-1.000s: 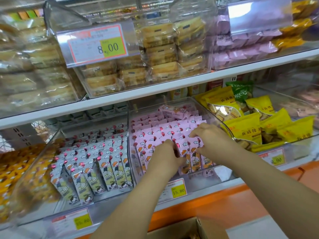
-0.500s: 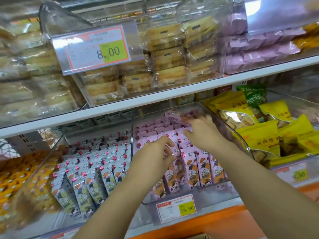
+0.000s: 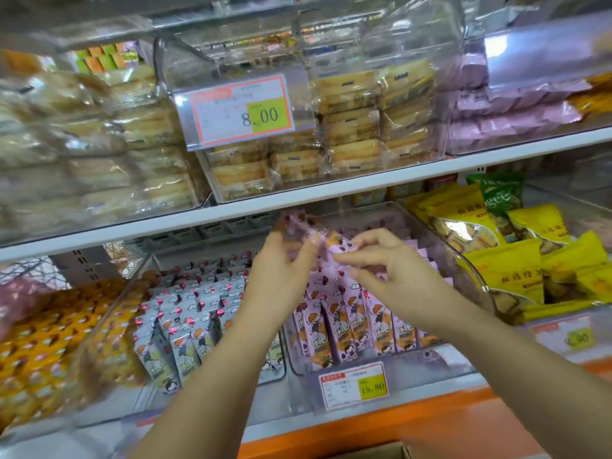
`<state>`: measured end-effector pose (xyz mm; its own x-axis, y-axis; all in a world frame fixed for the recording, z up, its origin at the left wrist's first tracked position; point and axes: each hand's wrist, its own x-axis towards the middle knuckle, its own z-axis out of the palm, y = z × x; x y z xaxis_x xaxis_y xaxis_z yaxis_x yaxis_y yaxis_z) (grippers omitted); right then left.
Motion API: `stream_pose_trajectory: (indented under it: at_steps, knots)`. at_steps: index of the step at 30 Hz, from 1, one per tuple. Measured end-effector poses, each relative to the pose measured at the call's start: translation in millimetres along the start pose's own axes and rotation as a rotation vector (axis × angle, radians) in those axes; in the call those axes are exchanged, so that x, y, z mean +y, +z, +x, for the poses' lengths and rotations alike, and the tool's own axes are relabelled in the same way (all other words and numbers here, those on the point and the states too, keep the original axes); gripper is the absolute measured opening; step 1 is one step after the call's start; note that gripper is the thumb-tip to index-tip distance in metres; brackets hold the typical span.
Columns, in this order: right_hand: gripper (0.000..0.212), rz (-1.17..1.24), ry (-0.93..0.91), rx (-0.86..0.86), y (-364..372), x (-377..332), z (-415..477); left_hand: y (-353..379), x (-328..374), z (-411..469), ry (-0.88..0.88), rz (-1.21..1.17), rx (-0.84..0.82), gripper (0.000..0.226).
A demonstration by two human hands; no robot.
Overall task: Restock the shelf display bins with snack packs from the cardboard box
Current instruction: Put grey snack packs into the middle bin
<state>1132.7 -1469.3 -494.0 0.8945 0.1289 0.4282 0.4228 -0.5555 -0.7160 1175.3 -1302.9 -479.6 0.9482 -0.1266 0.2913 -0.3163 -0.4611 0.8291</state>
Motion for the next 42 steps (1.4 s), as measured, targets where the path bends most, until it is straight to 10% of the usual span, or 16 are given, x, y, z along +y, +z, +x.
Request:
stream_pose_trajectory:
  at_steps: [11, 18, 28, 42]
  knots:
    - [0.014, 0.046, 0.077, -0.134, -10, -6, -9, -13, 8, -18, -0.061, 0.005, -0.142, 0.062]
    - [0.056, -0.025, 0.094, -0.164, -7, 8, 5, -1, -2, -24, 0.095, 0.208, -0.404, 0.079]
    - [0.057, -0.791, 0.010, -0.266, 15, 33, 6, -6, -28, -18, 0.323, 0.768, -0.354, 0.034]
    - [0.024, -0.460, -0.212, 0.101, 65, -6, -76, -16, -55, -89, 0.527, 0.309, 0.018, 0.023]
